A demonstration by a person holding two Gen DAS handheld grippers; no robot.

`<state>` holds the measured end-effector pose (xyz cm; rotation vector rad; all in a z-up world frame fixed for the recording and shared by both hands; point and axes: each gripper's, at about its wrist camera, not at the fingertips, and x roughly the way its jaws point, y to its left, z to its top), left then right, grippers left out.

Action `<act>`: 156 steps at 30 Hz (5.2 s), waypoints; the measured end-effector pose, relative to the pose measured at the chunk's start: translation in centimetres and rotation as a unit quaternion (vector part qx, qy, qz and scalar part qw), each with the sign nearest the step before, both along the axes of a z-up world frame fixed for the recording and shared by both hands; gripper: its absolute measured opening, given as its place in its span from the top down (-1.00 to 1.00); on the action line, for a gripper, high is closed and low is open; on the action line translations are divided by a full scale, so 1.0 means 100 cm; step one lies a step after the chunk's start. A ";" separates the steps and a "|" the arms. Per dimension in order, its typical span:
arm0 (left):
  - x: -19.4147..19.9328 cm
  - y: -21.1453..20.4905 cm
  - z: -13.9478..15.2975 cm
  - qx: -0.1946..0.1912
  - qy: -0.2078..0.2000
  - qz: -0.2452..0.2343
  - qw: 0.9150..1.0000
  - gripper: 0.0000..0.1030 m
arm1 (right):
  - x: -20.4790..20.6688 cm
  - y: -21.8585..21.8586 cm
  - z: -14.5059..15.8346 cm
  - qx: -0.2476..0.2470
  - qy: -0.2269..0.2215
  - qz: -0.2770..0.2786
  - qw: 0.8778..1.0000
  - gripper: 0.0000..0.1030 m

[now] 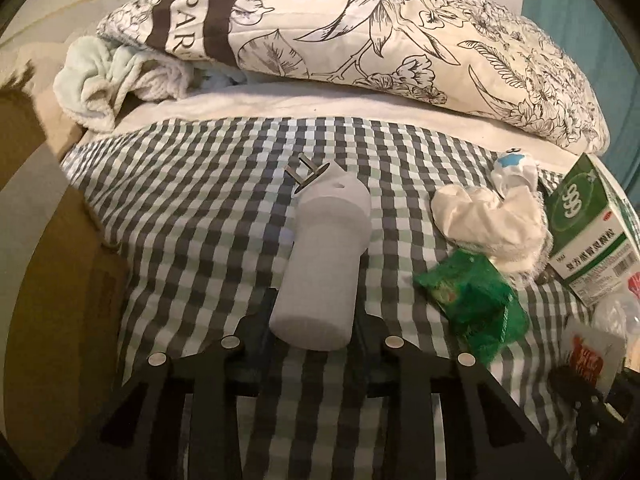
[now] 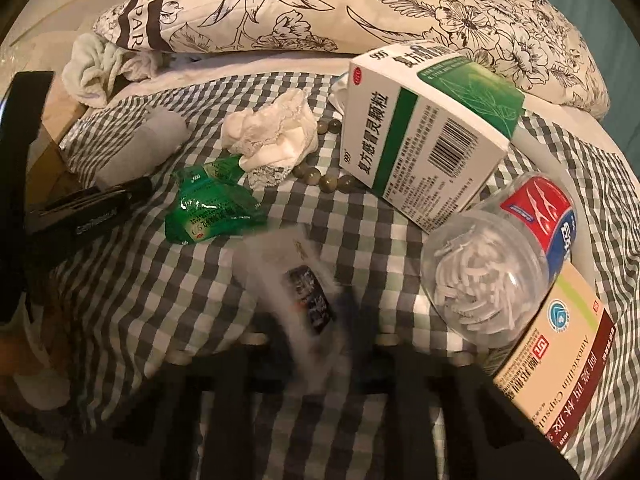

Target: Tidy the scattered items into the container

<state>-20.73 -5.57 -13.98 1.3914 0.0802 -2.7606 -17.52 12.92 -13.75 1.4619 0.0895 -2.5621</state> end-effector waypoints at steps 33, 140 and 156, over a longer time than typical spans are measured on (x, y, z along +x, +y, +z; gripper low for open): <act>0.010 -0.001 0.003 0.041 -0.015 0.007 0.999 0.38 | 0.010 0.006 0.002 -0.025 0.004 0.003 1.000 0.93; 0.190 -0.148 0.190 0.035 0.052 0.124 0.990 0.10 | 0.142 -0.158 0.191 -0.096 0.128 0.176 0.971 0.93; 0.178 -0.222 0.138 0.061 -0.007 0.153 0.986 0.05 | 0.137 -0.272 0.147 -0.084 0.077 0.265 0.957 0.93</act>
